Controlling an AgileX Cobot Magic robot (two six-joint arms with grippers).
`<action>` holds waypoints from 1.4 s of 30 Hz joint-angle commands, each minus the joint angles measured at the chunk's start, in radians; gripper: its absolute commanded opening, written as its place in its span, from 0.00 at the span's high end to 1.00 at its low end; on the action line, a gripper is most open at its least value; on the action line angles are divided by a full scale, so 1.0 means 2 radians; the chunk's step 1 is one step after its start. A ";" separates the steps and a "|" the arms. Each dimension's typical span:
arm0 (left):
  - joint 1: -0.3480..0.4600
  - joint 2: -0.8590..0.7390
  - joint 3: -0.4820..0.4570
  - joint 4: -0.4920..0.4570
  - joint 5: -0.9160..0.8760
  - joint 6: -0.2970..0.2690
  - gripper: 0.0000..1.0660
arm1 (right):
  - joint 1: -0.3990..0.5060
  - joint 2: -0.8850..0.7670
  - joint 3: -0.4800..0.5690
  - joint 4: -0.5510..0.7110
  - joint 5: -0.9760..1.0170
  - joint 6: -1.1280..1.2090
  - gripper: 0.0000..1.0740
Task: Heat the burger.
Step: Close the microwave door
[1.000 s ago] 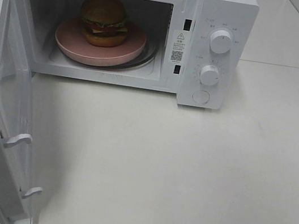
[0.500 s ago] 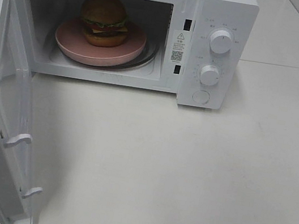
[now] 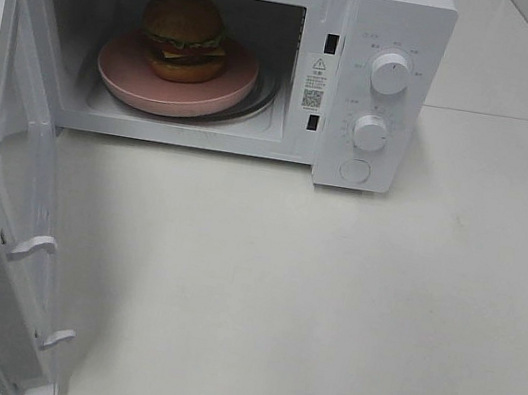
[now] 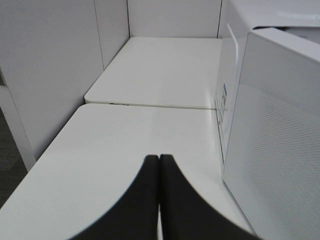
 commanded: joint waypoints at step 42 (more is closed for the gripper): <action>-0.003 0.284 -0.022 0.385 -0.336 -0.241 1.00 | -0.004 -0.012 0.000 -0.003 -0.005 0.002 0.29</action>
